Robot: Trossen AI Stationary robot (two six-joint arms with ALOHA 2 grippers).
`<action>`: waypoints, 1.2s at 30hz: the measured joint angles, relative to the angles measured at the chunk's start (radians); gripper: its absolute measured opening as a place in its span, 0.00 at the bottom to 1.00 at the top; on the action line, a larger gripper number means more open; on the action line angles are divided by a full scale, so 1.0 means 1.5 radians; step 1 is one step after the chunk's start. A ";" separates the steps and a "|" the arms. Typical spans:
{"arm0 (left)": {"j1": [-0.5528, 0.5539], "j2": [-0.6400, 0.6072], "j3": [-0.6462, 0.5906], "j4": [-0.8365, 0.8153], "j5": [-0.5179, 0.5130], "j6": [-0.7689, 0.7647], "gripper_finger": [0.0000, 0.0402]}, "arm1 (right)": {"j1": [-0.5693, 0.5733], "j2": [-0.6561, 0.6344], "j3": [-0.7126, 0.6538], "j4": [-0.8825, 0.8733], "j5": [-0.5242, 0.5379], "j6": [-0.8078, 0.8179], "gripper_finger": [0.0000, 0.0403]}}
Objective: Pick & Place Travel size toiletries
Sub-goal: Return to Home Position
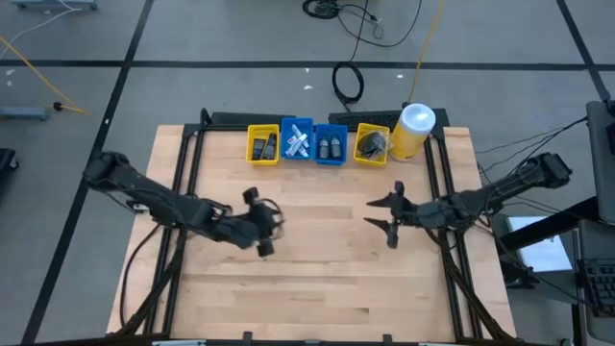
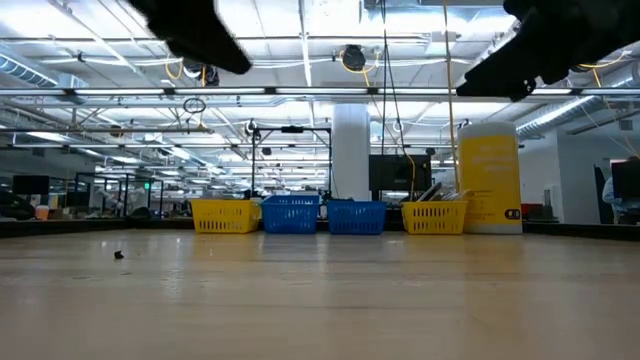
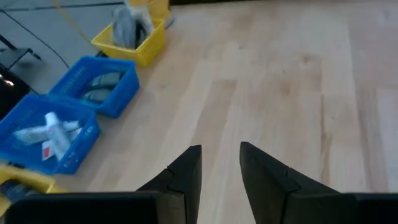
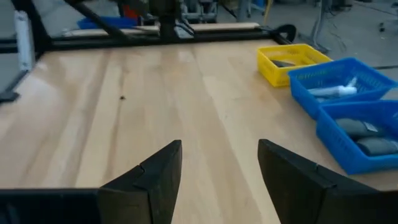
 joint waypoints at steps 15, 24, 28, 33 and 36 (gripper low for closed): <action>0.000 -0.323 -0.332 0.264 -0.056 0.022 0.28 | 0.022 -0.084 -0.144 0.124 0.070 -0.017 0.49; 0.001 -0.433 -0.454 0.274 -0.061 -0.030 0.28 | 0.022 -0.157 -0.280 0.252 0.065 -0.073 0.49; -0.001 -0.471 -0.493 0.278 -0.062 -0.033 0.28 | 0.022 -0.174 -0.303 0.262 0.059 -0.107 0.49; -0.001 -0.523 -0.529 0.278 -0.066 -0.031 0.28 | 0.022 -0.175 -0.304 0.248 -0.009 -0.116 0.50; -0.001 -0.549 -0.555 0.287 -0.067 -0.050 0.28 | 0.022 -0.174 -0.305 0.250 -0.024 -0.122 0.50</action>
